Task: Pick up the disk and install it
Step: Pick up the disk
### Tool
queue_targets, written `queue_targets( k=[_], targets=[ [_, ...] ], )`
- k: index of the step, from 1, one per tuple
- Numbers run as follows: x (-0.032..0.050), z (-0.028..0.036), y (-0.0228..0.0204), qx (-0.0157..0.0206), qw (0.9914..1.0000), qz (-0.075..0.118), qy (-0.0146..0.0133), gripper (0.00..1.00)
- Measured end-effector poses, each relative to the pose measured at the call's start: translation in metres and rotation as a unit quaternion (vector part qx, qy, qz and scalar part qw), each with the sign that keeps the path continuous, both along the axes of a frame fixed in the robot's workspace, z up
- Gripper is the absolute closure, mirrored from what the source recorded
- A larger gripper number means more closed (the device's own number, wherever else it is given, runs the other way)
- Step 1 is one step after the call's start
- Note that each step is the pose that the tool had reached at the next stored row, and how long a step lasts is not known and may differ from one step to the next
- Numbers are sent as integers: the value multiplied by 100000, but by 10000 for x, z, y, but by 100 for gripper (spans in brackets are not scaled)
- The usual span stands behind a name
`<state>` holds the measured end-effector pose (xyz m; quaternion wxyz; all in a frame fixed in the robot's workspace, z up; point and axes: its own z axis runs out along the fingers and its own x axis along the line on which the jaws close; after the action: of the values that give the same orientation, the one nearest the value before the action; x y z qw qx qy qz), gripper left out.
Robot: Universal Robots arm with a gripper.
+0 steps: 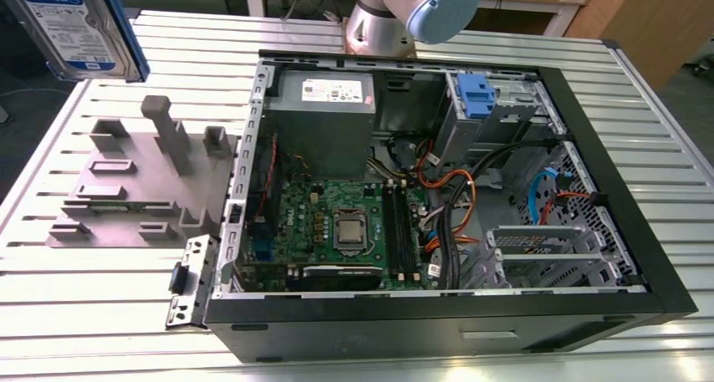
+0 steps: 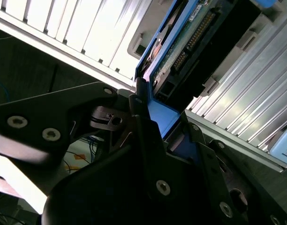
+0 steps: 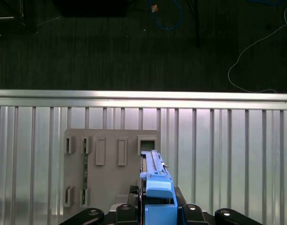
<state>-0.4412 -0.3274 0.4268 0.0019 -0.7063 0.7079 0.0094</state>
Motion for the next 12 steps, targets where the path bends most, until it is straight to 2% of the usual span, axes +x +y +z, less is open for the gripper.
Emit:
queue_targets(
  k=[12],
  targets=[
    [0,42,0,0,100000,0,-2,64]
  ],
)
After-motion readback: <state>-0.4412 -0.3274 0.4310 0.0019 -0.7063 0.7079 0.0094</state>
